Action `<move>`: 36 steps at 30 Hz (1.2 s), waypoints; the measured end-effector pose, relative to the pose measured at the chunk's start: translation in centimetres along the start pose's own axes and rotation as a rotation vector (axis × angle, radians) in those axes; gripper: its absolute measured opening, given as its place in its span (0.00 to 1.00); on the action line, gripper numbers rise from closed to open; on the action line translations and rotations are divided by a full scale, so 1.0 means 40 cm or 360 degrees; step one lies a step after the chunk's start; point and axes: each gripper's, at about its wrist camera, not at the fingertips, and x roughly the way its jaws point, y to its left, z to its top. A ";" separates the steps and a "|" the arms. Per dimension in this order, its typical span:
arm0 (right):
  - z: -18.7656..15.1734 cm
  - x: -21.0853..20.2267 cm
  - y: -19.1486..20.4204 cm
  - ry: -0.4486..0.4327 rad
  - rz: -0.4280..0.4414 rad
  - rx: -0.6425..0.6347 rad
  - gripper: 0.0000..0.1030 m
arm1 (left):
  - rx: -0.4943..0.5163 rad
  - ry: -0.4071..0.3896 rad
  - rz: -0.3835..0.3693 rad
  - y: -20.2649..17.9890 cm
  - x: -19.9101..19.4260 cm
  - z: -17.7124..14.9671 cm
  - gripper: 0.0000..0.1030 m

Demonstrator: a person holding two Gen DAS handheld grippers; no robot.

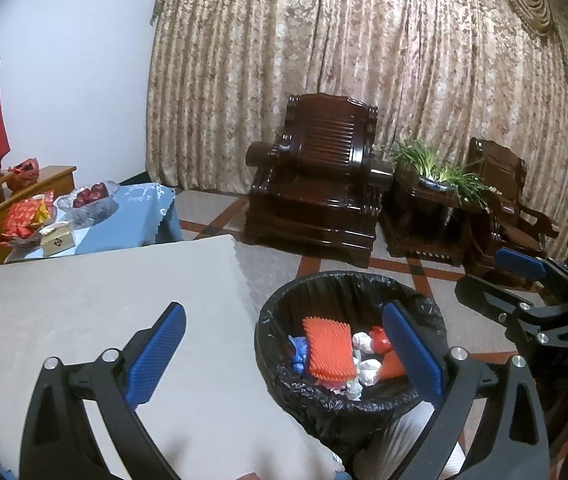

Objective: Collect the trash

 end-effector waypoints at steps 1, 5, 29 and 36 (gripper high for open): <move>0.001 -0.001 0.002 -0.0002 0.0002 -0.0006 0.95 | -0.0002 -0.0004 0.0003 0.001 -0.004 0.001 0.94; 0.004 -0.002 0.011 -0.0006 0.0009 -0.0012 0.95 | -0.0011 -0.0011 0.0011 0.005 -0.013 0.002 0.94; 0.004 0.003 0.027 -0.0003 0.0011 -0.0016 0.95 | -0.0009 -0.0019 0.0045 0.009 -0.022 0.004 0.94; 0.004 0.003 0.027 -0.0002 0.0011 -0.0017 0.95 | -0.0010 -0.0015 0.0051 0.013 -0.022 0.006 0.94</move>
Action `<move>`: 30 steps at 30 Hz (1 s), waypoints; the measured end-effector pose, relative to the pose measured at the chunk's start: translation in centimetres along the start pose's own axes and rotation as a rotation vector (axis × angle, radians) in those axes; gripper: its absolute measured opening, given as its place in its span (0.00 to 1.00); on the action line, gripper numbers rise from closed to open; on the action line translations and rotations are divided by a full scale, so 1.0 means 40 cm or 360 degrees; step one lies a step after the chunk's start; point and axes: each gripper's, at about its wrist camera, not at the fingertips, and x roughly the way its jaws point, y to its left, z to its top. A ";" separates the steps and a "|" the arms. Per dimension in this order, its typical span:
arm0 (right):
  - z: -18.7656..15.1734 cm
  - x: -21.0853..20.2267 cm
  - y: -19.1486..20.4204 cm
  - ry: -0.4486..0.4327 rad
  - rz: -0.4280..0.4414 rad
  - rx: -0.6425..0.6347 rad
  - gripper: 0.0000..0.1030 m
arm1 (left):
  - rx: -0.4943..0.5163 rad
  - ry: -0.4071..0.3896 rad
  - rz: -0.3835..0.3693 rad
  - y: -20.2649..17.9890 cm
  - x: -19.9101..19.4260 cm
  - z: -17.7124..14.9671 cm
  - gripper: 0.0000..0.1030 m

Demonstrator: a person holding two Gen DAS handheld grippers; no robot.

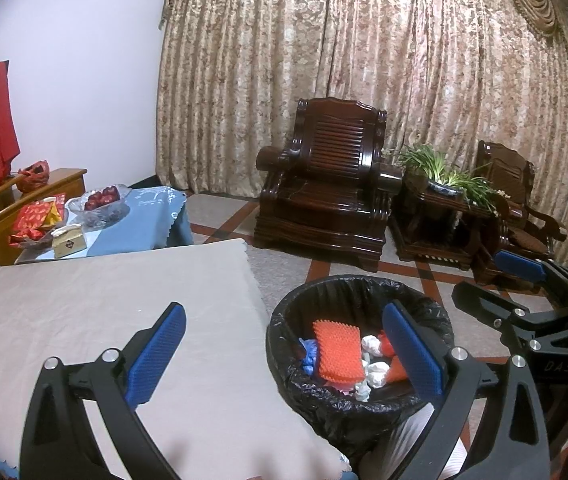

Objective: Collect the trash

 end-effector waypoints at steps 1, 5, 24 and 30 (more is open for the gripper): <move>0.000 0.000 0.001 0.0000 0.0000 0.0000 0.95 | -0.0001 0.0000 -0.0001 0.001 0.000 0.000 0.94; 0.000 0.000 0.001 0.0000 0.0000 0.0000 0.95 | 0.0000 0.0000 -0.0001 0.001 0.000 0.000 0.94; 0.001 0.002 0.006 0.0002 0.0000 -0.0002 0.95 | -0.0001 0.0003 0.0006 0.005 0.000 -0.001 0.94; 0.002 0.002 0.006 0.0002 0.0001 -0.0003 0.95 | -0.0001 0.0007 0.0007 0.009 -0.001 -0.001 0.94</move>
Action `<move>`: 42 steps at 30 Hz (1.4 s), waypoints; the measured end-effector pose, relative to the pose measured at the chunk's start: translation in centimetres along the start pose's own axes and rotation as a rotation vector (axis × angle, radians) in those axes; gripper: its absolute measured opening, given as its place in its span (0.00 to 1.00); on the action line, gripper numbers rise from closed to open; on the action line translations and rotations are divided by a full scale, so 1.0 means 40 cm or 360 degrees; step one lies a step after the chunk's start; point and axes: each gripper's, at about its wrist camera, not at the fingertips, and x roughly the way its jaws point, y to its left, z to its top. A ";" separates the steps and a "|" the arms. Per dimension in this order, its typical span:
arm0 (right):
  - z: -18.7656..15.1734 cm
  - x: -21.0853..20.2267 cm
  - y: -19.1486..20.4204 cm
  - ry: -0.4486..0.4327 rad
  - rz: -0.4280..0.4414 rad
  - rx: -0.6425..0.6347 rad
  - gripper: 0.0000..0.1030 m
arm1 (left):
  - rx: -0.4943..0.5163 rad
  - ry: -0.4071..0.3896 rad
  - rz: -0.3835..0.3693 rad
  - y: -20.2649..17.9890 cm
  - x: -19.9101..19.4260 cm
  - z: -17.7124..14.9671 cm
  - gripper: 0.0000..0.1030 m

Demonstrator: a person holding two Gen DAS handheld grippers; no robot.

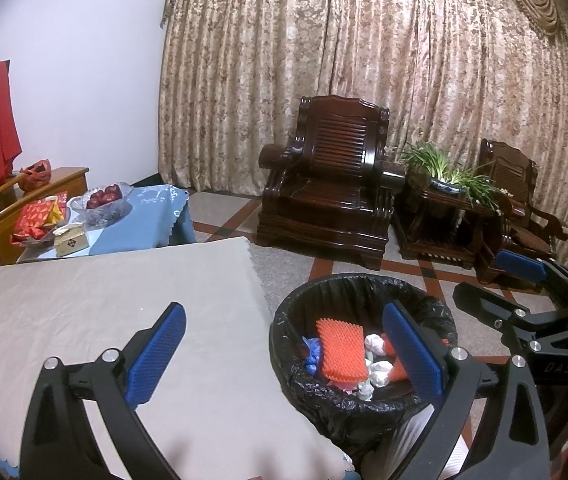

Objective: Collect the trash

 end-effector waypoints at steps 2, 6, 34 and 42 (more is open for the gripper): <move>-0.001 0.002 0.002 0.0000 0.0003 -0.0003 0.95 | 0.0001 -0.0003 -0.0001 -0.003 0.000 0.001 0.94; -0.002 0.004 0.004 0.0003 0.0006 -0.0005 0.95 | 0.0001 -0.0002 0.0000 0.001 0.000 0.001 0.94; -0.002 0.010 0.004 0.0013 0.0007 -0.0006 0.95 | -0.0001 0.0010 0.0003 0.017 -0.001 -0.008 0.94; 0.000 0.010 0.005 0.0014 0.0007 -0.0005 0.95 | 0.0000 0.0012 0.0004 0.014 0.000 -0.006 0.94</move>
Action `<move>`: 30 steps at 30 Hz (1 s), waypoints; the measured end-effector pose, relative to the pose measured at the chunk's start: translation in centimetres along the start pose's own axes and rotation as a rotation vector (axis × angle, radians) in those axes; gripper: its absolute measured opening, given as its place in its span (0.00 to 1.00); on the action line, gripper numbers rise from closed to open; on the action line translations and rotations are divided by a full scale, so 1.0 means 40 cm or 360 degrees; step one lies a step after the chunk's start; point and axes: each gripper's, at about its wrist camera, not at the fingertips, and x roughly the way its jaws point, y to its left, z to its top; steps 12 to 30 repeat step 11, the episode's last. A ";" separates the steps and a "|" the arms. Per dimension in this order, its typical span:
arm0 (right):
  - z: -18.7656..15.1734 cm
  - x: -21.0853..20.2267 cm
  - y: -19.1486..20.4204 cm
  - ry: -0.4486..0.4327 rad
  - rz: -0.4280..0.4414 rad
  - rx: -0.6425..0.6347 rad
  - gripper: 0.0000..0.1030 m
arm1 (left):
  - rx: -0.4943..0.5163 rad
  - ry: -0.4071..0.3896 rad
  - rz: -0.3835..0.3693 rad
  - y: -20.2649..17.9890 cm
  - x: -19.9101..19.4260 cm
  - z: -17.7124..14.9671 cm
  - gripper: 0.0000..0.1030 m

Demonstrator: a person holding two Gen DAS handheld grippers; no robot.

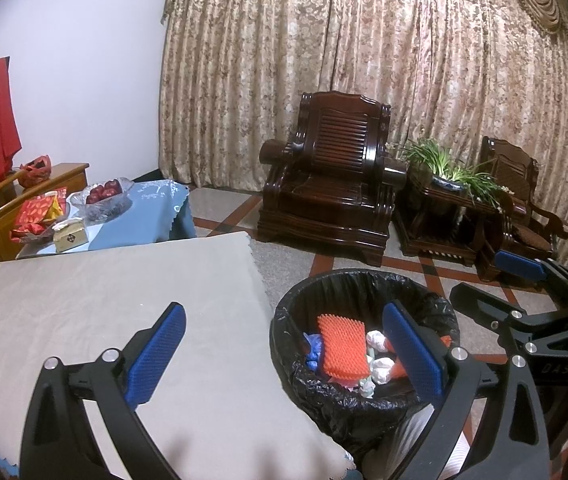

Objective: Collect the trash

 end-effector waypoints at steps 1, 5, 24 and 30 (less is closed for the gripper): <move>0.002 0.001 -0.001 0.0000 0.0000 -0.0002 0.95 | 0.0001 0.0002 0.0001 0.001 0.000 0.000 0.94; 0.002 0.001 -0.001 0.0001 0.0001 -0.0003 0.95 | 0.0000 0.0011 0.0008 0.016 0.004 -0.016 0.94; 0.003 0.002 -0.003 0.0003 0.0001 -0.0003 0.95 | 0.0001 0.0014 0.0008 0.014 0.009 -0.023 0.94; 0.003 0.002 -0.003 0.0003 0.0001 -0.0003 0.95 | 0.0001 0.0014 0.0008 0.014 0.009 -0.023 0.94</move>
